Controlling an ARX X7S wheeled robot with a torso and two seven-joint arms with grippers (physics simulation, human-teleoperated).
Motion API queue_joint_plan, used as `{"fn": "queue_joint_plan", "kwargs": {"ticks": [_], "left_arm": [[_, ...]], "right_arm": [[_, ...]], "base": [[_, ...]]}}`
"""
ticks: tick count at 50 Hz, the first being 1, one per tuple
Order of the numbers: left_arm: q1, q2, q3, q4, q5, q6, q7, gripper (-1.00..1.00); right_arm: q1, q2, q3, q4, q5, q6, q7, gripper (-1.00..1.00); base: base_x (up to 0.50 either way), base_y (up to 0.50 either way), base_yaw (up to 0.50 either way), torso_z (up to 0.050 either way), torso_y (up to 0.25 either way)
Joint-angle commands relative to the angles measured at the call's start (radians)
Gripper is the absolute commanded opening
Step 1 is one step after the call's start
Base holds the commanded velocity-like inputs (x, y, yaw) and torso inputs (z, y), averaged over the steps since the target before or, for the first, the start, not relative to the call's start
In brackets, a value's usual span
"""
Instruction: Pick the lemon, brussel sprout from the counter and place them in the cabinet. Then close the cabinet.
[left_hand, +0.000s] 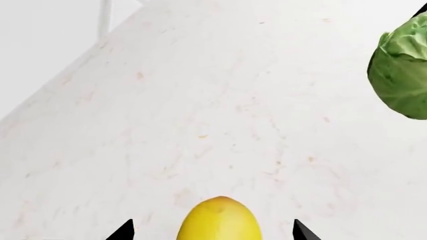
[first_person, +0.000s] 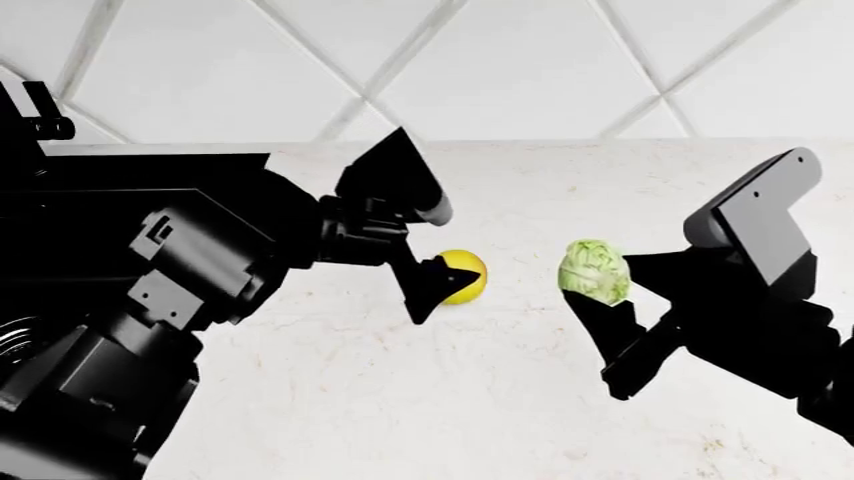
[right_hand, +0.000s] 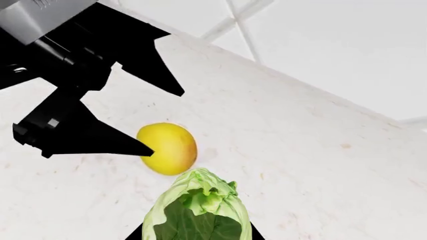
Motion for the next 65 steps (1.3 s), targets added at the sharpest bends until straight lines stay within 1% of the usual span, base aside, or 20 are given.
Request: {"fn": "queue_joint_plan", "kwargs": {"ticks": [1,17,40,41,46,56,60,65], "left_arm": [[0.003,0.031,0.007,-0.076,0.011,0.037,-0.002,1.0],[0.022,0.047,0.029,-0.121,0.025,0.079,0.003,1.0],[0.041,0.039,0.05,-0.111,0.015,0.035,-0.005,1.0],[0.042,0.038,0.048,-0.11,0.014,0.034,-0.006,-1.0],[0.05,0.031,0.048,-0.094,0.01,0.031,-0.01,-1.0],[0.08,-0.019,0.041,0.039,-0.01,-0.005,-0.035,-1.0],[0.086,-0.039,0.002,0.098,-0.017,-0.004,-0.085,-1.0],[0.086,-0.066,-0.078,0.213,-0.029,-0.037,-0.198,-1.0]], "right_arm": [[0.008,-0.005,-0.009,0.0,-0.016,-0.006,-0.008,-1.0],[0.008,-0.005,-0.019,0.005,-0.026,-0.016,-0.014,-1.0],[-0.004,0.01,-0.01,0.0,-0.013,-0.028,-0.005,-1.0],[-0.006,0.01,-0.011,0.0,-0.015,-0.03,-0.006,-1.0],[-0.011,0.009,-0.014,0.001,-0.021,-0.036,-0.009,-1.0],[-0.013,0.014,-0.011,-0.001,-0.018,-0.043,-0.008,-1.0],[0.001,0.013,-0.006,-0.003,0.0,-0.036,0.005,-1.0],[0.036,0.009,-0.001,-0.003,0.021,-0.026,0.026,-1.0]], "base": [[0.0,0.0,0.0,0.0,0.0],[0.0,0.0,0.0,0.0,0.0],[0.0,0.0,0.0,0.0,0.001],[0.0,0.0,0.0,0.0,0.0],[0.0,0.0,0.0,0.0,0.0],[0.0,0.0,0.0,0.0,0.0],[0.0,0.0,0.0,0.0,0.0],[0.0,0.0,0.0,0.0,0.0]]}}
